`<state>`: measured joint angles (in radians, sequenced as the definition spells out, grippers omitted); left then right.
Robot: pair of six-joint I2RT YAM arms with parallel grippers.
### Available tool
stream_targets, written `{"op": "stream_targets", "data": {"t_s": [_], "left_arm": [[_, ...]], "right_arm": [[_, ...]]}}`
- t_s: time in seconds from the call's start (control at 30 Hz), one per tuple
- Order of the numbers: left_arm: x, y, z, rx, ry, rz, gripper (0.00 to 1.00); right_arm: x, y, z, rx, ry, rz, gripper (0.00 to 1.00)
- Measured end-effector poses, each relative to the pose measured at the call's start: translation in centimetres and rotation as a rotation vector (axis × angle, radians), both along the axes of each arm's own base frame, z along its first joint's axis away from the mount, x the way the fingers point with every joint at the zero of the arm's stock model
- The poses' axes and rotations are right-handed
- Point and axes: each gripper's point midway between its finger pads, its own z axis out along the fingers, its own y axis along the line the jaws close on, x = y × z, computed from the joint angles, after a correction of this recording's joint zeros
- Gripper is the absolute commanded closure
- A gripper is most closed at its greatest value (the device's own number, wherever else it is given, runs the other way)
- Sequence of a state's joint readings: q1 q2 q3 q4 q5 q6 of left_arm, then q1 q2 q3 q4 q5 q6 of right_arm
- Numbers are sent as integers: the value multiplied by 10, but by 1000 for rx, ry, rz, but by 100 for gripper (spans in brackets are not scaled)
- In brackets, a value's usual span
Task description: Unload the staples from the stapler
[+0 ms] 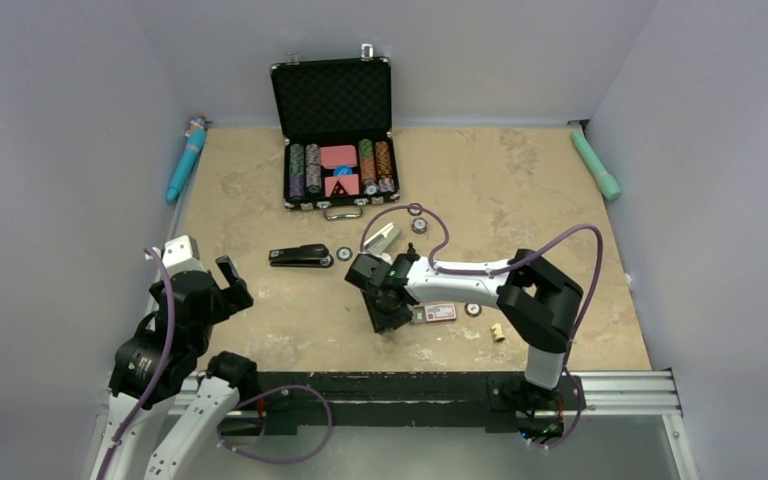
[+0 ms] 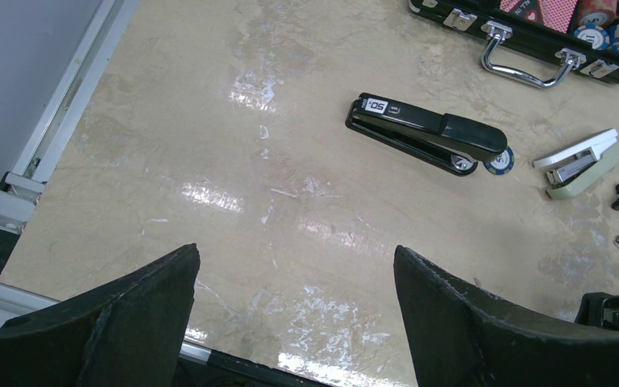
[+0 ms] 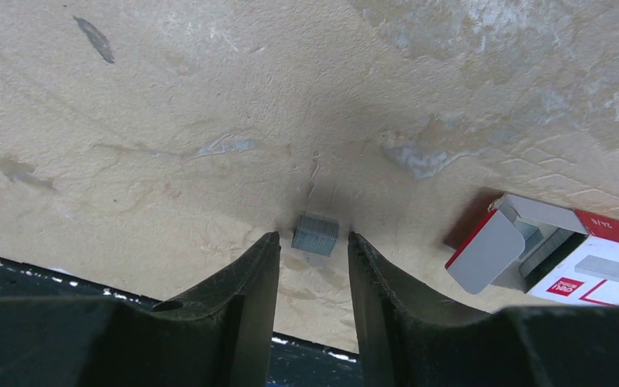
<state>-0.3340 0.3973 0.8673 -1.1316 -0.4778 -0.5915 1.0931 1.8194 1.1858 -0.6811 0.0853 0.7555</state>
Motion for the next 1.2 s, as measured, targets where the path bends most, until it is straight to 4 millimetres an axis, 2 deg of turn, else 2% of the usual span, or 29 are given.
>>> {"op": "stream_targets", "data": {"t_s": [0.1,0.4,0.83,1.0,1.2], "left_arm": [[0,0,0,0,0,0,7],[0,0,0,0,0,0,7],[0,0,0,0,0,0,7],[0,0,0,0,0,0,7],[0,0,0,-1,0,-1,7]], "right_arm": [[0,-1,-6,-12,6,0,61],[1,0,-6,-14,5,3,69],[3,2,-5,-44,11,21,92],[8,8,5,-36,-3,27,97],[15,16,21,-17,-31,25,97]]}}
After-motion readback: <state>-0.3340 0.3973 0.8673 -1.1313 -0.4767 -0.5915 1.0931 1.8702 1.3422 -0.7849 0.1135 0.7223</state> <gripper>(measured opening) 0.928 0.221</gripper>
